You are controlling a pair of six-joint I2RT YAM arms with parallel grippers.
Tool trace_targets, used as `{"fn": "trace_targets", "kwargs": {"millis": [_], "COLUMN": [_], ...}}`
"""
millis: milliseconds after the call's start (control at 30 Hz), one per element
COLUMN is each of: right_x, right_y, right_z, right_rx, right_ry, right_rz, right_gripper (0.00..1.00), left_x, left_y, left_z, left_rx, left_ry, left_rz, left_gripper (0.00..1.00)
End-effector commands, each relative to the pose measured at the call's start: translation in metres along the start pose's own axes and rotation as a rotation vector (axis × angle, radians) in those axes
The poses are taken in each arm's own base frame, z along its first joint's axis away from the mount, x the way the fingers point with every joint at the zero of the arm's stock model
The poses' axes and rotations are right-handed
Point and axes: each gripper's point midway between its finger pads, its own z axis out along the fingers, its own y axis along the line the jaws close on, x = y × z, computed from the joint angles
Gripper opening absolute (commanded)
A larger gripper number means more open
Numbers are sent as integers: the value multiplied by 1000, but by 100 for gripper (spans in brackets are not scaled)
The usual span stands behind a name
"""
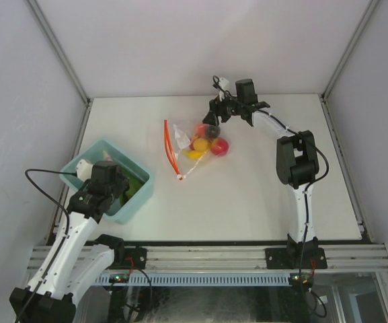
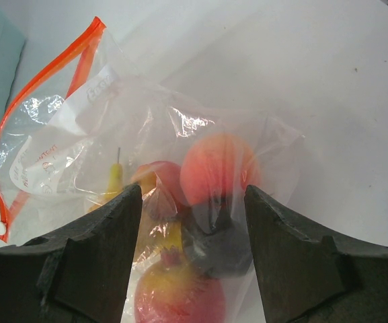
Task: Open the zip-top bag and remove the fake food
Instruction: Place the fake vegetable in the bin.
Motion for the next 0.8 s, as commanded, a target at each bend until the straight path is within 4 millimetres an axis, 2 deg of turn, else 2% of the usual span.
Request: {"fn": "trace_targets", "kwargs": {"millis": [0, 100, 167, 500, 667, 767], "right_x": [-35, -35, -35, -35, -36, -37], "right_y": [9, 9, 9, 10, 11, 11], "right_z": [-12, -12, -12, -12, -12, -13], "right_rx": [1, 2, 0, -2, -3, -4], "right_ry": [-67, -66, -66, -66, -68, -70], "right_rz": [-79, -80, -80, -80, -84, -86], "right_gripper": [63, 63, 63, 63, 63, 63], "left_x": [-12, -12, -13, -36, -50, -58], "left_y": [-12, -12, -12, -30, -59, -86], "left_z": [6, 8, 8, -8, -21, -31], "left_rx": [19, 4, -3, 84, 218, 348], "left_ry": [-51, -48, -50, -122, -165, -198], "left_rz": [-39, -35, -26, 8, 130, 245], "left_gripper": [66, 89, 99, 100, 100, 100]}}
